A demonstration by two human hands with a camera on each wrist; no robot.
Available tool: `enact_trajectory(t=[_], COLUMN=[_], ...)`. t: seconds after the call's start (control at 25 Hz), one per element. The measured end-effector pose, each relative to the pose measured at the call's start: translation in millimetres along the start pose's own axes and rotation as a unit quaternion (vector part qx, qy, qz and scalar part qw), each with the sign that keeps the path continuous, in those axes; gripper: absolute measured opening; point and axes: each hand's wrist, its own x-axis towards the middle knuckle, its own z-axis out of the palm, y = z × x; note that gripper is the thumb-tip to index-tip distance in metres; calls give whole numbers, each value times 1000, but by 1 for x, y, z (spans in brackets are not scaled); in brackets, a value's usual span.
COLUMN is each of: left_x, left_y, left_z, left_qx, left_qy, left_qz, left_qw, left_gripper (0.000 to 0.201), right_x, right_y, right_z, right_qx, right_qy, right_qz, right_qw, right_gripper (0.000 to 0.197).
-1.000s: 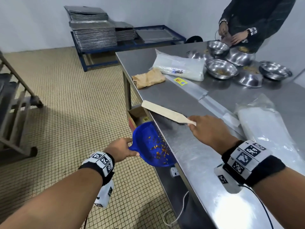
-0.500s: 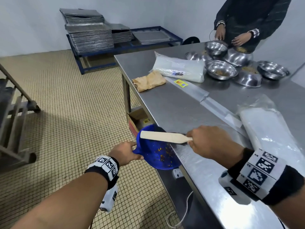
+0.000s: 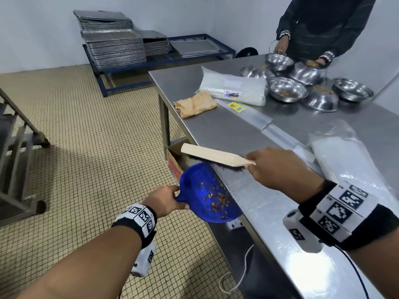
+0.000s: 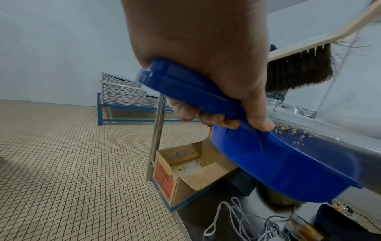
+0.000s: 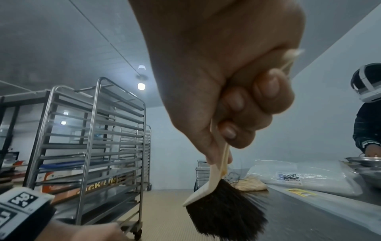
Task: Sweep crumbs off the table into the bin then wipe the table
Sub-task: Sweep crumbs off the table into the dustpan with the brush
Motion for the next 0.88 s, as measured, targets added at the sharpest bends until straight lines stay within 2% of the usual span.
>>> enact_trajectory(t=[0.24, 0.36, 0.56, 0.72, 0.88], left_x=[-4, -4, -4, -6, -7], left_y=[0, -2, -5, -8, -8], left_z=[3, 7, 13, 16, 9], left_qx=[-14, -18, -21, -15, -11], left_qy=[-12, -11, -33, -31, -19], left_qz=[17, 13, 19, 36, 42], left_qw=[1000, 1000, 999, 999, 999], left_gripper=[73, 81, 80, 74, 67], right_x=[-16, -27, -37, -39, -41], right_y=[-13, -18, -23, -18, -15], right_z=[19, 23, 27, 21, 11], right_qx=[-86, -85, -77, -41, 9], right_qy=[-50, -64, -94, -89, -43], right_qz=[-26, -20, -13, 10, 34], right_qw=[995, 994, 992, 995, 998], right_gripper=[25, 22, 22, 23, 29])
